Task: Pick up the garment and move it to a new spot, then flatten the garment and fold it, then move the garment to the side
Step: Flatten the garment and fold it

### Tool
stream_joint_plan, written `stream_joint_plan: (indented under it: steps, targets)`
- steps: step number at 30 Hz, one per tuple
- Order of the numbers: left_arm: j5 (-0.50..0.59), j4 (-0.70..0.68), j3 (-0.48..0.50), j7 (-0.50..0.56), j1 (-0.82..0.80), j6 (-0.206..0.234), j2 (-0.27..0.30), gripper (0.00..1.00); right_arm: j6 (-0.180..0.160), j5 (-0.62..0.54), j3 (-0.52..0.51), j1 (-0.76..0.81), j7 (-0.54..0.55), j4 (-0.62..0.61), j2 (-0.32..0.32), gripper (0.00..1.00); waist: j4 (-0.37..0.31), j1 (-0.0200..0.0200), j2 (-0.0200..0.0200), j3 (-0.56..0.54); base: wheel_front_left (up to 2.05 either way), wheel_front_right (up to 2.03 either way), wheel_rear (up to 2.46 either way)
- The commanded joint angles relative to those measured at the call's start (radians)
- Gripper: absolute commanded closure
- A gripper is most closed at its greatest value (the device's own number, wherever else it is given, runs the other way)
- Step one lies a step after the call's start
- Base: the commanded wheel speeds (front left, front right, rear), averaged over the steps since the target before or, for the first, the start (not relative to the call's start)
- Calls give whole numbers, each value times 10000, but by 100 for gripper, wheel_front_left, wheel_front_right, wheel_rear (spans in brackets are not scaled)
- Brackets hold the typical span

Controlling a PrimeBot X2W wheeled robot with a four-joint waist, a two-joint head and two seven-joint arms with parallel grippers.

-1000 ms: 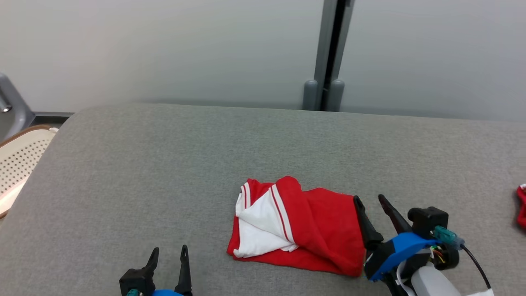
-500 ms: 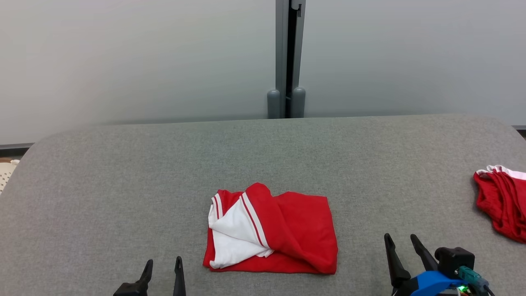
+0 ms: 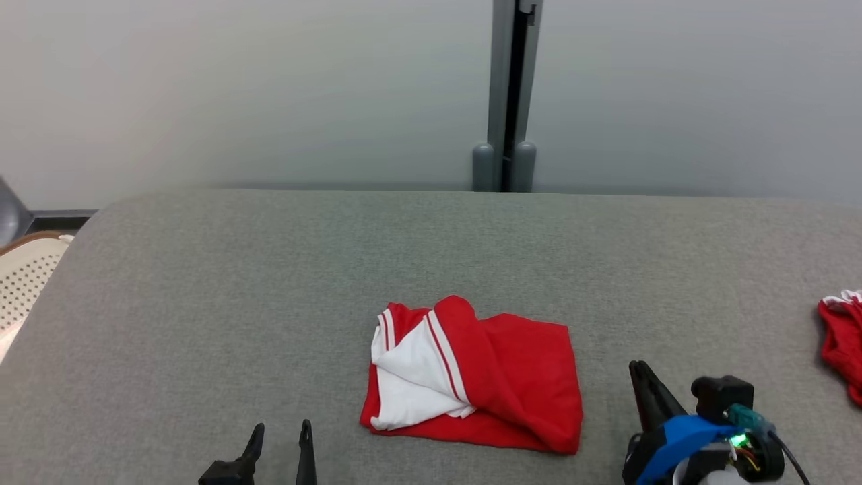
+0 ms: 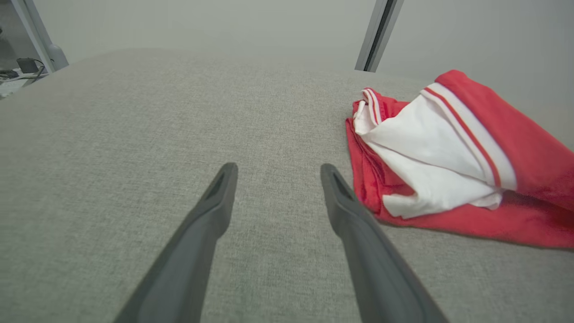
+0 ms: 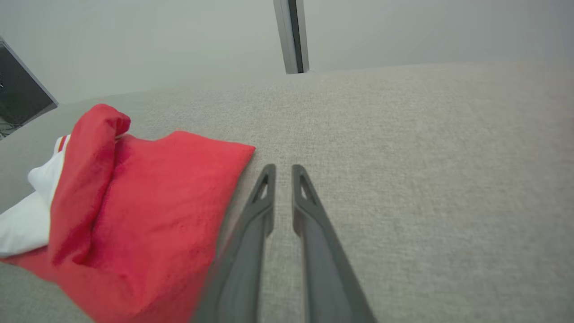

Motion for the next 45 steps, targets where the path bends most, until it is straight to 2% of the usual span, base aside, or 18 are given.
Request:
stream_joint_plan:
  steps: [1, 9, 13, 17, 23, 25, 29, 30, 31, 34, 38, 40, 41, 42, 45]
  targets:
    - [-78, 34, -97, -45, -223, -24, -1, 0, 0, 9, 39, -409, -45, 353, -16, 100, 368, 0, 0, 200, 0, 0, 0]
    - [-100, 125, -446, -45, -539, -79, -1, 0, 0, -119, 999, -2090, -45, 1875, -17, 100, 1720, 0, 0, 778, 0, 0, 0]
    - [-40, 179, -398, -45, -582, -66, -4, 0, 0, 593, 1872, -2552, 217, 2673, -25, 100, 2114, 0, 0, 924, 0, 0, 0]
    - [86, 218, -316, -45, -538, -118, -6, 0, 0, 1718, 3632, -2579, 211, 2286, -3, 100, 2221, 0, 0, 989, 0, 0, 0]
    - [67, 206, -157, -45, -525, -106, -3, 0, 0, 2741, 6719, -2267, 77, 1275, -37, 100, 1811, 0, 0, 963, 0, 0, 0]
    - [-1, 156, -194, -45, -587, -111, -5, 0, -1, 3028, 7113, -2387, 29, 1288, -46, 100, 1631, 0, 0, 936, 0, 0, 0]
    - [-70, 85, -255, -45, -672, -56, -3, 0, 0, 3305, 7022, -2637, -18, 1410, -110, 100, 1351, 0, 0, 862, 0, 0, 0]
    - [-69, 62, -266, -45, -667, -28, -1, 0, 0, 3347, 6599, -2732, -40, 1343, -198, 100, 1164, 0, 0, 794, 0, 0, 0]
    - [-69, 62, -266, -45, -667, -28, -1, 0, 0, 3347, 6599, -2732, -40, 1343, -198, 100, 1164, 0, 0, 794, 0, 0, 0]
    - [-25, 32, -198, -45, -677, 9, 0, 0, 0, 2925, 5486, -2560, -39, 1059, -391, 100, 859, 0, 0, 684, 0, 0, 0]
    - [75, 49, -38, -45, -680, 21, 0, 0, 0, 1952, 3450, -1888, -39, 693, -482, 99, 478, 0, 0, 532, 0, 0, 0]
    - [116, 73, 6, -45, -635, 8, -2, 0, 0, 1460, 2429, -1522, -40, 513, -412, 56, 317, 0, 0, 435, 0, 0, 0]
    - [186, 94, 2, -43, -614, -57, -5, 0, 0, 1195, 1914, -1396, -41, 330, -388, 3, 233, 0, 0, 407, 0, 0, 0]
    - [273, 94, 35, -45, -586, -103, -6, 0, 0, 924, 1489, -1191, -42, 223, -339, 0, 136, 0, 0, 380, 0, 0, 0]
    - [377, 110, 255, -43, -470, -92, 2, 0, 0, 251, 470, -648, -41, -97, -203, 0, -129, 0, 0, 316, 0, 0, 0]
